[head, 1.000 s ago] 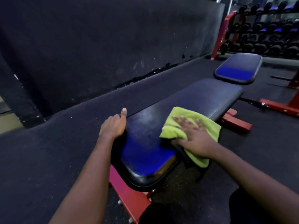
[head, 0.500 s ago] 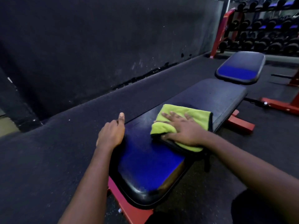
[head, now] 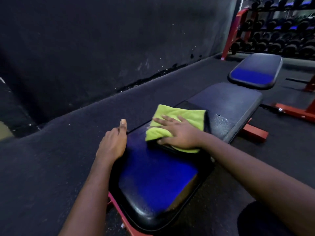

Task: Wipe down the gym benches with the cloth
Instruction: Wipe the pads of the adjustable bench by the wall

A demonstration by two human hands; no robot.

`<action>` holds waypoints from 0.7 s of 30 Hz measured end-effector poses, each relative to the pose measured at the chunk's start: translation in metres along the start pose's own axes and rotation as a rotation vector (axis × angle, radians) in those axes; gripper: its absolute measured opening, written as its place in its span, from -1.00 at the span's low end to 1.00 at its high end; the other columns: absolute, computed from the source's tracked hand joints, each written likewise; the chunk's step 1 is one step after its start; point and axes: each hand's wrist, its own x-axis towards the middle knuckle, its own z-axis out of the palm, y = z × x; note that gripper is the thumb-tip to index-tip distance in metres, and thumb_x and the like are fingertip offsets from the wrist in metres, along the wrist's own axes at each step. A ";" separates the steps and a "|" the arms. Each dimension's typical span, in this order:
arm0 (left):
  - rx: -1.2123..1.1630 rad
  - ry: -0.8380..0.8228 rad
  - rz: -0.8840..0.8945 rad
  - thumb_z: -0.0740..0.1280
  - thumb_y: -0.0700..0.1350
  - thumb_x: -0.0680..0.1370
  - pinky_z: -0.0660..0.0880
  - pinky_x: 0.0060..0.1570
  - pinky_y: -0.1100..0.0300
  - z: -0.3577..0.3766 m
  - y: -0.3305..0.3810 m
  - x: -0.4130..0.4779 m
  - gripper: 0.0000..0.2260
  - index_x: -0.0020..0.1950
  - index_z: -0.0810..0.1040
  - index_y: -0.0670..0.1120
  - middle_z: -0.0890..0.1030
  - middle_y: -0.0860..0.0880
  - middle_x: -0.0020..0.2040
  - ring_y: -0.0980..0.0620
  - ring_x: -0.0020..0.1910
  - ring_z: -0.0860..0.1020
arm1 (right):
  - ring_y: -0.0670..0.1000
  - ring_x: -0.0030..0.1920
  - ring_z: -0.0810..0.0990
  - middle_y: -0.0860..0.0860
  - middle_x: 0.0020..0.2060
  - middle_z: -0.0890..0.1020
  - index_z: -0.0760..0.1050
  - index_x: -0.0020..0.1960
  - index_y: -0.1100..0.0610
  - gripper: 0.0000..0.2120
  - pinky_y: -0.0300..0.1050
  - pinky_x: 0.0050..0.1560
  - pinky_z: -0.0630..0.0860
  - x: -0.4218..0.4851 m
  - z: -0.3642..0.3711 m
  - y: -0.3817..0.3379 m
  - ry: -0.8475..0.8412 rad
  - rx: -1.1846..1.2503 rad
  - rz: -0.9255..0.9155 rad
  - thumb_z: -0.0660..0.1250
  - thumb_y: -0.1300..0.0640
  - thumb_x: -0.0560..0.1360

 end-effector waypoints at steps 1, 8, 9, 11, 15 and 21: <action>0.000 0.000 0.006 -0.23 0.34 0.58 0.30 0.30 -0.10 0.001 -0.004 0.003 -0.27 0.35 0.51 -0.04 0.47 -0.20 0.34 -0.18 0.33 0.41 | -0.14 0.58 -0.11 -0.20 0.59 -0.04 0.02 0.58 -0.20 -0.36 0.11 0.52 -0.21 -0.014 -0.004 0.013 -0.017 0.009 0.045 0.19 -0.25 0.59; -0.038 0.010 0.021 -0.33 0.52 0.35 0.36 0.29 -0.17 0.004 -0.008 0.007 -0.04 0.26 0.57 -0.01 0.54 -0.15 0.25 -0.14 0.23 0.49 | 0.03 0.60 -0.06 -0.11 0.61 0.02 0.09 0.60 -0.02 -0.27 0.37 0.49 -0.12 0.054 -0.032 0.071 -0.018 -0.016 0.486 0.13 -0.33 0.56; -0.041 0.013 0.018 -0.32 0.51 0.37 0.36 0.29 -0.17 0.004 -0.007 0.006 -0.05 0.26 0.57 -0.02 0.54 -0.15 0.25 -0.15 0.24 0.48 | 0.06 0.60 -0.05 -0.12 0.60 0.05 0.12 0.59 -0.02 -0.29 0.42 0.47 -0.13 0.069 -0.028 0.059 -0.032 -0.012 0.456 0.13 -0.33 0.55; -0.031 0.019 0.010 -0.29 0.46 0.45 0.35 0.29 -0.14 0.004 -0.006 0.005 -0.13 0.28 0.56 -0.02 0.53 -0.16 0.27 -0.14 0.26 0.47 | 0.07 0.59 0.01 -0.13 0.58 0.13 0.16 0.58 -0.02 -0.31 0.45 0.46 -0.15 0.085 -0.019 0.023 -0.033 0.000 0.349 0.14 -0.31 0.55; -0.051 0.026 -0.013 -0.20 0.34 0.59 0.31 0.28 -0.08 0.003 -0.005 0.002 -0.29 0.32 0.54 -0.05 0.48 -0.19 0.33 -0.15 0.33 0.41 | -0.01 0.60 -0.07 -0.21 0.59 0.01 0.10 0.58 -0.13 -0.35 0.36 0.49 -0.20 0.034 -0.002 -0.027 -0.006 -0.024 0.041 0.14 -0.29 0.56; -0.092 0.033 0.014 -0.21 0.35 0.58 0.34 0.23 -0.08 0.002 -0.008 0.003 -0.29 0.22 0.60 -0.01 0.53 -0.13 0.26 -0.13 0.25 0.47 | -0.10 0.59 -0.10 -0.09 0.61 -0.07 -0.08 0.62 -0.05 -0.23 0.12 0.53 -0.20 -0.025 -0.015 0.030 -0.016 0.017 0.226 0.21 -0.26 0.58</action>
